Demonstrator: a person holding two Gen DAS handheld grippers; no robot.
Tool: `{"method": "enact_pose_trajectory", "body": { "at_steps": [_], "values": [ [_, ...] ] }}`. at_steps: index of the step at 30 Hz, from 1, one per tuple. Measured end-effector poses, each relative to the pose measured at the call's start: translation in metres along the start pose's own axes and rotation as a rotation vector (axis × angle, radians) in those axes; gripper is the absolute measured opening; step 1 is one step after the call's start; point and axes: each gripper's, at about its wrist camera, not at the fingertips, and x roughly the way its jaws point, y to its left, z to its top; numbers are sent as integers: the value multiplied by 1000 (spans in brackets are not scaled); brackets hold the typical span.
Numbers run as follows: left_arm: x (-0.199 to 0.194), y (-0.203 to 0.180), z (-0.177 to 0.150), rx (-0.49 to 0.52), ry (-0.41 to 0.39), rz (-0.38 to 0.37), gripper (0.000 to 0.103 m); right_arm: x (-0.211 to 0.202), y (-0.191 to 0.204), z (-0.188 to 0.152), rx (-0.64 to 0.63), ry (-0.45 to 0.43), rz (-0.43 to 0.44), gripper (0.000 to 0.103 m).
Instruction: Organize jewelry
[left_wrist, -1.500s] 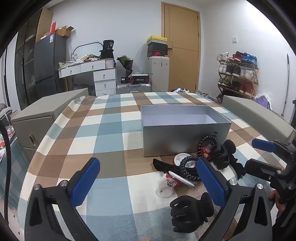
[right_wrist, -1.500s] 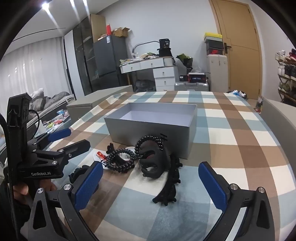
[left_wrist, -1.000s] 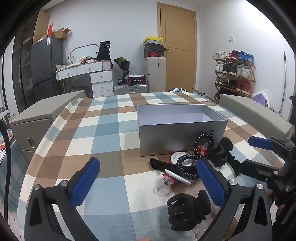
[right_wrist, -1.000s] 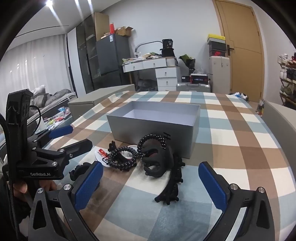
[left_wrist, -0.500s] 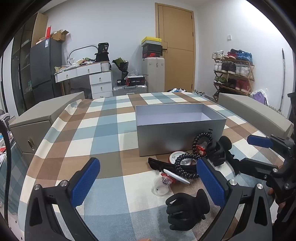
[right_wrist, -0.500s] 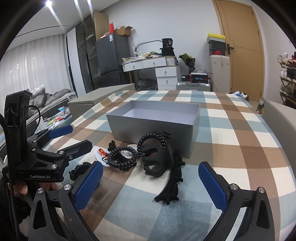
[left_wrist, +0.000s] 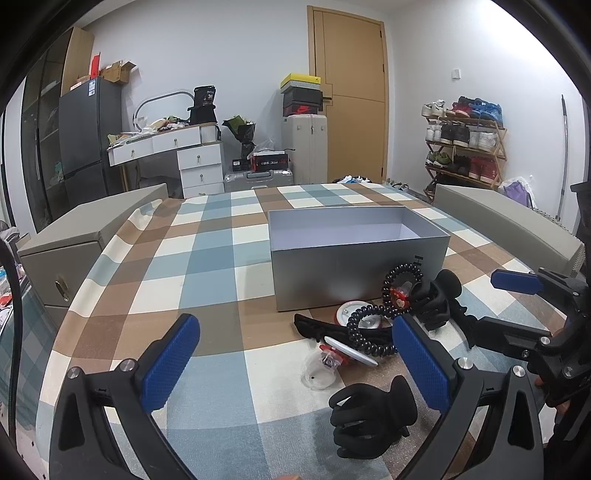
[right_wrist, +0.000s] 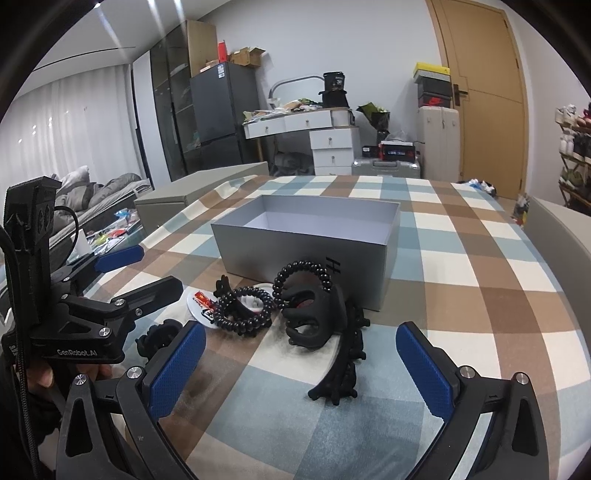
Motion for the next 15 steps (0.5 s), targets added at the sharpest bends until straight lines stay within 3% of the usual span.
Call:
{"method": "enact_pose_trajectory", "body": {
  "at_steps": [15],
  "values": [
    [-1, -2, 0, 5, -2, 1, 102, 0, 1, 0, -1, 3, 0, 103]
  ]
}}
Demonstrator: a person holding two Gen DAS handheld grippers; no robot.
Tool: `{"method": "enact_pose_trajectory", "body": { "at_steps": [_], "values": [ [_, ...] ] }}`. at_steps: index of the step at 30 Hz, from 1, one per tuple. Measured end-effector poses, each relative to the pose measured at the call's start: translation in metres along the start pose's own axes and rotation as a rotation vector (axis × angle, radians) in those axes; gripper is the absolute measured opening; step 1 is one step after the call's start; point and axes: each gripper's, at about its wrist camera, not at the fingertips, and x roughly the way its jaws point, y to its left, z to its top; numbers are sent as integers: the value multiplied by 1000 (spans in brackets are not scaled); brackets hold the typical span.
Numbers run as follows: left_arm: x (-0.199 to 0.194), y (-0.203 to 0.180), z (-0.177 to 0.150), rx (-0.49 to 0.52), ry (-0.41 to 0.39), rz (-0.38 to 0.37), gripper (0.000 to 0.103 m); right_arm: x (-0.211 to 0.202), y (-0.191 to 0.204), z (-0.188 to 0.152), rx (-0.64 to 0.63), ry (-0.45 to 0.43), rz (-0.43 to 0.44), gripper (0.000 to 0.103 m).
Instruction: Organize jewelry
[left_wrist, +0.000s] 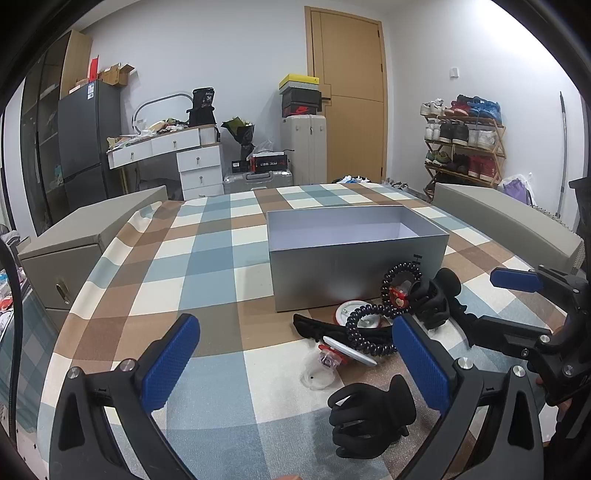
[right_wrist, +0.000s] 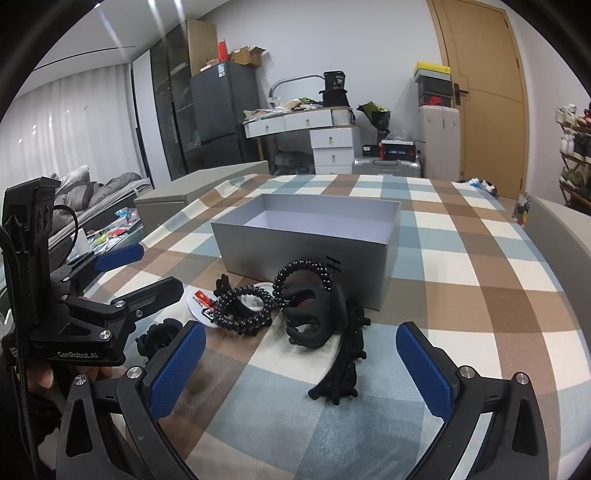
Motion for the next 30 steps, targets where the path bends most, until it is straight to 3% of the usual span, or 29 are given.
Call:
{"method": "enact_pose_trajectory", "body": {
  "at_steps": [14, 24, 30],
  "values": [
    [0, -2, 1, 1, 11, 2, 102, 0, -2, 1, 9, 8, 0, 103],
    [-10, -11, 1, 15, 25, -46, 102, -11, -15, 9, 60, 3, 32, 103],
    [-11, -12, 2, 15, 34, -73, 102, -6, -12, 5, 39, 37, 4, 103]
  ]
}}
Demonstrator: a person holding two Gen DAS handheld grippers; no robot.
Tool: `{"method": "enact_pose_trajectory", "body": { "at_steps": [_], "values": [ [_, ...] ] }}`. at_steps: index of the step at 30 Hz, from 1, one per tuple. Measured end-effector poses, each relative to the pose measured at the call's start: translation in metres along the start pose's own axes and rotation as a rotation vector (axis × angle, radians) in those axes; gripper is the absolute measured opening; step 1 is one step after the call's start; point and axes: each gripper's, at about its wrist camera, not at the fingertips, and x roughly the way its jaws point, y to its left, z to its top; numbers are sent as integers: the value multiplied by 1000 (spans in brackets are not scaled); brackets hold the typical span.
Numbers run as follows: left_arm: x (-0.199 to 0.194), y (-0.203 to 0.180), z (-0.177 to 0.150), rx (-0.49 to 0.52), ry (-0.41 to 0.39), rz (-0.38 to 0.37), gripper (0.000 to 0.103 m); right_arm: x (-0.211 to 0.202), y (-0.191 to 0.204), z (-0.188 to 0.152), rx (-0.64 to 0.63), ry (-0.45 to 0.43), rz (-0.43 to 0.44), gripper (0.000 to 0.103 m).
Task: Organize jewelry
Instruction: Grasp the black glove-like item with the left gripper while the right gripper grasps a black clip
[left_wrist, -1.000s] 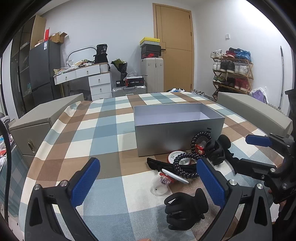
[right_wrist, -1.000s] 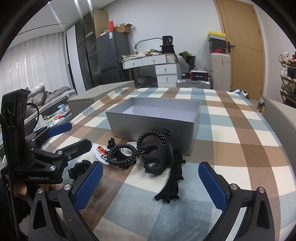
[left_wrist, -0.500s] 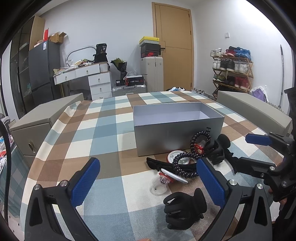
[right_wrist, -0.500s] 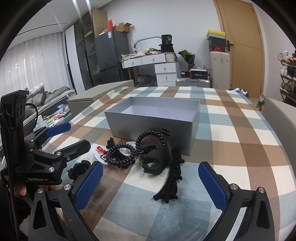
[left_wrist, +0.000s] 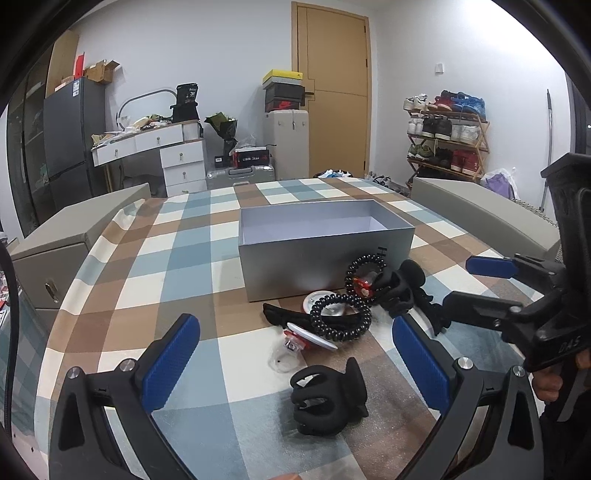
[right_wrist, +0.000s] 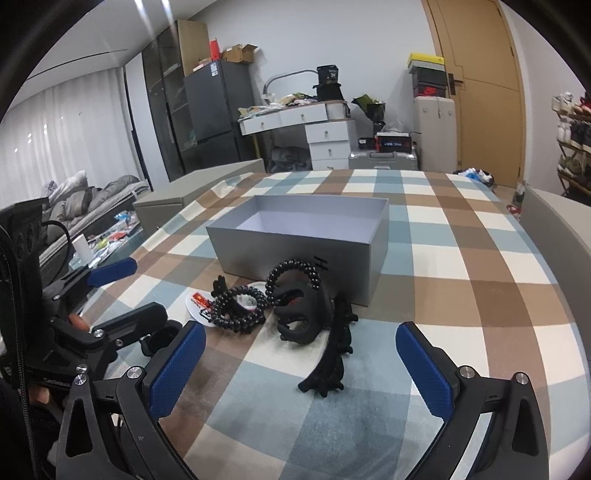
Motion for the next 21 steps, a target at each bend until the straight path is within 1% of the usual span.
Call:
{"method": "enact_pose_trajectory", "body": {
  "at_steps": [11, 14, 17, 21],
  "values": [
    [5, -2, -5, -4, 30, -12, 102, 8, -11, -4, 34, 44, -51, 103],
    [6, -3, -7, -10, 47, -25, 102, 11, -17, -4, 60, 74, -39, 102],
    [7, -4, -11, -20, 66, -34, 102, 15, -19, -6, 63, 104, -30, 99],
    [5, -8, -16, -13, 82, -38, 102, 21, -19, -9, 63, 148, -31, 88]
  ]
}}
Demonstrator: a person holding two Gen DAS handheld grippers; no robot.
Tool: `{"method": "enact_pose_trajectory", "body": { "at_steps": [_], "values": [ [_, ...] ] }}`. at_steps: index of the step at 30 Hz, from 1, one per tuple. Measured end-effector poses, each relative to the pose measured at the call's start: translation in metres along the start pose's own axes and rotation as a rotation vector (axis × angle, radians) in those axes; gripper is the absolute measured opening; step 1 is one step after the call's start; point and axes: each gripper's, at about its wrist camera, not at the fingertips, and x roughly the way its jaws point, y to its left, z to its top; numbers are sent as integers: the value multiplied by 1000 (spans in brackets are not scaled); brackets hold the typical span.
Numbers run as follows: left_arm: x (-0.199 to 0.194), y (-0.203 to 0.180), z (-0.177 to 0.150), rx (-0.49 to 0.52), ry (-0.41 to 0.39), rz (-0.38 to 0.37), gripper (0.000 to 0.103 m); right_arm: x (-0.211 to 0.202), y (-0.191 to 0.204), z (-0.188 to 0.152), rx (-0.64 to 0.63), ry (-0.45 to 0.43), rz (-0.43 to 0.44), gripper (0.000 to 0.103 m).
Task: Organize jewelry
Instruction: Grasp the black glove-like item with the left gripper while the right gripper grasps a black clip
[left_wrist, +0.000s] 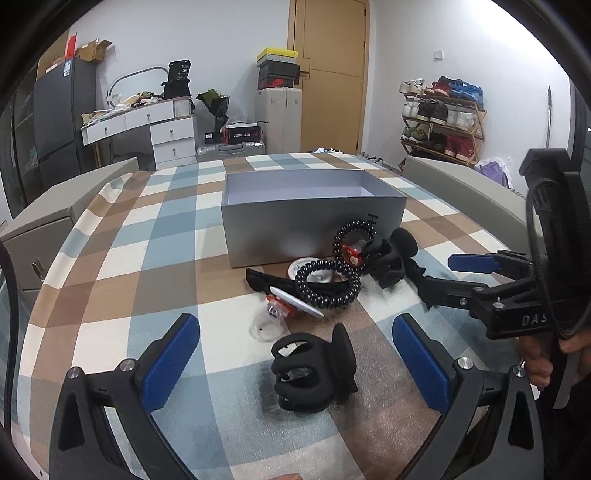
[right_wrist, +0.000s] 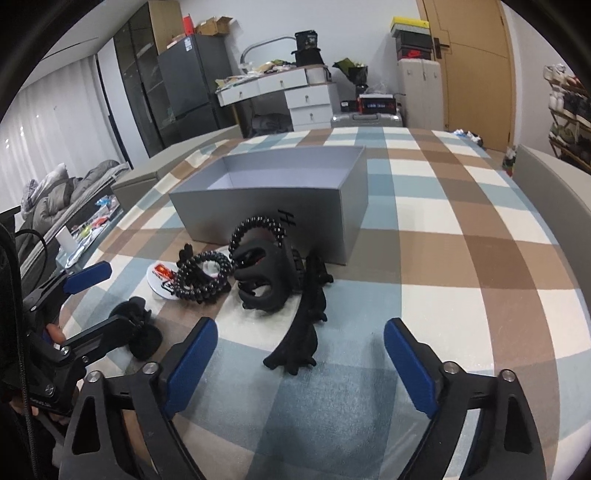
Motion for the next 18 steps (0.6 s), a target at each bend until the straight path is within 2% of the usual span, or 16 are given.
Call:
{"method": "enact_pose_trajectory", "body": {
  "at_steps": [8, 10, 14, 16, 18],
  "values": [
    [3, -2, -1, 18, 14, 14, 102, 7, 2, 1, -16, 18, -24, 66],
    [5, -1, -2, 14, 24, 14, 102, 8, 4, 3, -23, 21, -40, 56],
    [9, -2, -3, 17, 49, 16, 102, 12, 9, 6, -60, 33, -95, 44],
    [10, -3, -4, 18, 57, 14, 102, 14, 10, 5, -79, 33, -133, 29],
    [10, -4, -4, 18, 63, 11, 102, 12, 6, 4, -77, 34, -145, 20]
  ]
}}
